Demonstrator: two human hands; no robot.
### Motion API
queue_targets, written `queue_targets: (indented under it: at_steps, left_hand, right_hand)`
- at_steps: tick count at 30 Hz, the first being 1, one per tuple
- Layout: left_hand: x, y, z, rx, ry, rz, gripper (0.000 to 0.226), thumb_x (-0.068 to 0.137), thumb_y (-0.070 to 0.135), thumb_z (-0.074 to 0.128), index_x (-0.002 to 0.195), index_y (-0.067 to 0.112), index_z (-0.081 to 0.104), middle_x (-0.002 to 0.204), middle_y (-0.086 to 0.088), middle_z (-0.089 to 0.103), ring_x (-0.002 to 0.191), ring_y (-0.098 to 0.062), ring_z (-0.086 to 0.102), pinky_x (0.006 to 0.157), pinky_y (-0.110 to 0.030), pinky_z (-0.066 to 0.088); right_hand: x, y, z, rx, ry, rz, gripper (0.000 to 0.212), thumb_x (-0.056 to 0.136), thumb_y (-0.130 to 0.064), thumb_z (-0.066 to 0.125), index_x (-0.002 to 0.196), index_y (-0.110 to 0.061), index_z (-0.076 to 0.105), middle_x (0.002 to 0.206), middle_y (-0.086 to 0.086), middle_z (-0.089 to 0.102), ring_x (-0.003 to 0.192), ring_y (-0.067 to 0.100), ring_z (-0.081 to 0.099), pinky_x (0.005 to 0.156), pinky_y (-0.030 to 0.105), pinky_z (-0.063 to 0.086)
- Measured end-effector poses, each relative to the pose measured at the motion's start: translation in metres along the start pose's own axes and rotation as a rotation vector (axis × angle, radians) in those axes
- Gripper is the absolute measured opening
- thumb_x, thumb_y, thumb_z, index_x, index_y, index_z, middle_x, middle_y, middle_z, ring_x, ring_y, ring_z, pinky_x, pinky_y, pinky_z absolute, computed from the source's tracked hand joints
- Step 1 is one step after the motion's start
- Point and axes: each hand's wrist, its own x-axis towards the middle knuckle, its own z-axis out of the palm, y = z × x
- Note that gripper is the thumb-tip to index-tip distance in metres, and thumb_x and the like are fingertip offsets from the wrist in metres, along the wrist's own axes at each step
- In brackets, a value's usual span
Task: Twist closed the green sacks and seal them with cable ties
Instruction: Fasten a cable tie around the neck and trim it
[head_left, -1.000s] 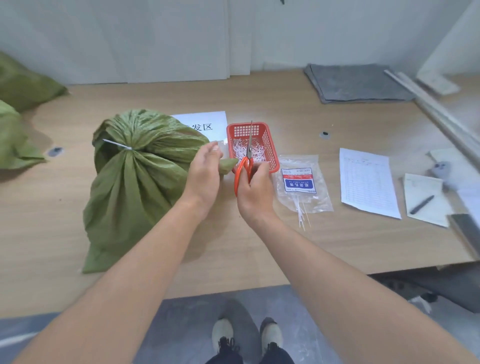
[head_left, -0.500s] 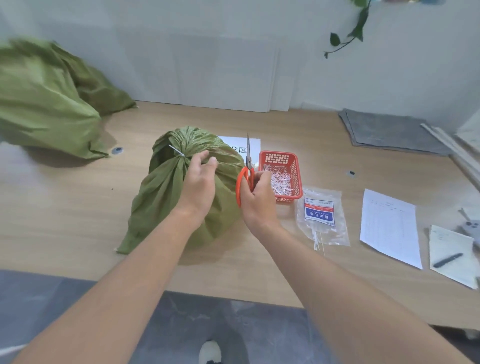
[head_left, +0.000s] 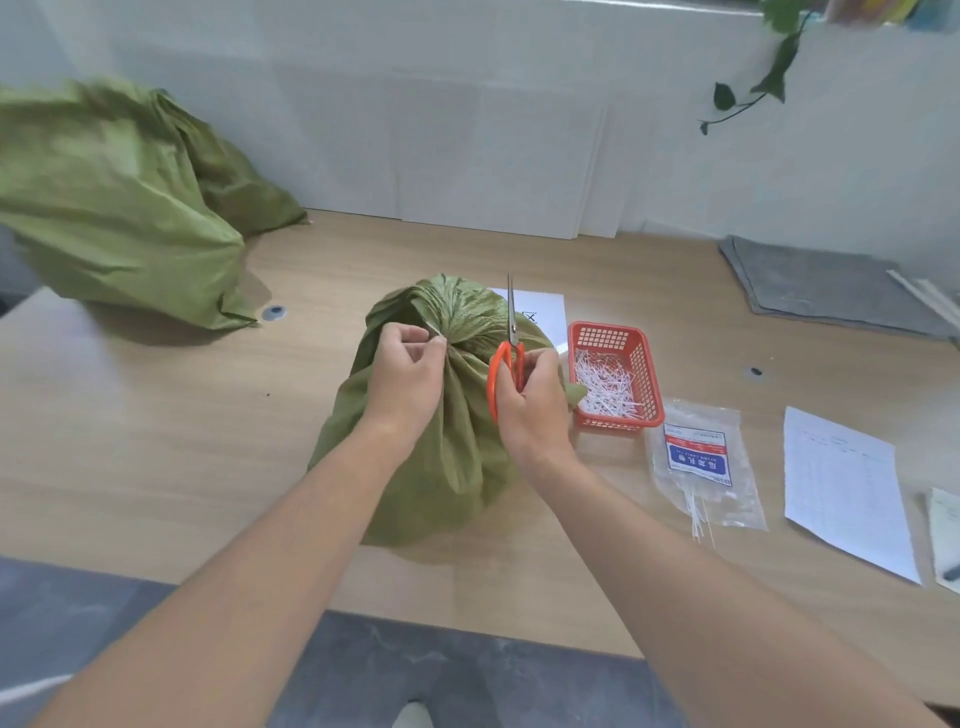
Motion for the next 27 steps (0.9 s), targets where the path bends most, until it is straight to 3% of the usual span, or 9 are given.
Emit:
queue_targets:
  at_steps: [2, 6, 10, 17, 21, 27]
  left_hand:
    - [0.017, -0.006, -0.007, 0.077, 0.028, 0.039, 0.022, 0.093, 0.027, 0.067, 0.112, 0.018, 0.06, 0.098, 0.0, 0.066, 0.092, -0.02, 0.067, 0.09, -0.044, 0.056]
    - [0.047, -0.015, -0.016, 0.207, 0.02, 0.152, 0.024, 0.087, 0.036, 0.076, 0.11, 0.028, 0.073, 0.11, 0.0, 0.068, 0.101, -0.016, 0.064, 0.095, -0.036, 0.054]
    - [0.064, -0.019, -0.013, 0.274, 0.015, 0.282, 0.009, 0.084, 0.029, 0.08, 0.093, 0.027, 0.08, 0.107, 0.005, 0.061, 0.104, -0.012, 0.063, 0.099, -0.038, 0.052]
    - [0.087, -0.016, -0.019, 0.397, -0.035, 0.471, 0.006, 0.084, 0.019, 0.082, 0.089, 0.015, 0.081, 0.114, -0.002, 0.056, 0.104, -0.014, 0.061, 0.093, -0.041, 0.055]
    - [0.097, -0.015, -0.021, 0.426, -0.04, 0.539, 0.005, 0.085, 0.015, 0.082, 0.088, 0.012, 0.08, 0.116, -0.004, 0.054, 0.102, -0.013, 0.06, 0.094, -0.042, 0.055]
    - [0.098, -0.015, -0.019, 0.473, -0.04, 0.623, 0.005, 0.085, 0.014, 0.081, 0.088, 0.01, 0.08, 0.122, -0.011, 0.055, 0.109, -0.013, 0.055, 0.096, -0.041, 0.054]
  right_hand:
    - [0.004, 0.003, 0.011, -0.004, 0.017, 0.008, 0.025, 0.103, -0.038, 0.057, 0.099, -0.014, 0.049, 0.077, -0.006, 0.055, 0.066, 0.01, 0.052, 0.067, 0.03, 0.043]
    - [0.01, 0.011, 0.023, -0.002, 0.044, 0.023, 0.023, 0.101, -0.038, 0.059, 0.096, -0.018, 0.049, 0.075, -0.004, 0.059, 0.065, 0.013, 0.055, 0.071, 0.046, 0.05]
    - [0.014, 0.019, 0.026, -0.036, 0.059, 0.044, 0.024, 0.094, -0.041, 0.063, 0.095, -0.021, 0.05, 0.075, -0.005, 0.061, 0.065, 0.014, 0.058, 0.071, 0.049, 0.054]
    - [0.021, 0.045, 0.015, -0.174, -0.036, -0.063, 0.023, 0.091, -0.032, 0.069, 0.091, -0.022, 0.049, 0.072, -0.009, 0.058, 0.058, 0.007, 0.048, 0.06, 0.034, 0.046]
    - [0.027, 0.054, 0.016, -0.335, -0.133, -0.193, 0.026, 0.088, -0.037, 0.068, 0.094, -0.029, 0.045, 0.081, -0.012, 0.055, 0.07, 0.011, 0.051, 0.059, 0.026, 0.041]
    - [0.037, 0.059, 0.012, -0.387, -0.2, -0.274, 0.027, 0.088, -0.042, 0.067, 0.089, -0.027, 0.044, 0.081, -0.01, 0.053, 0.074, 0.011, 0.049, 0.063, 0.033, 0.045]
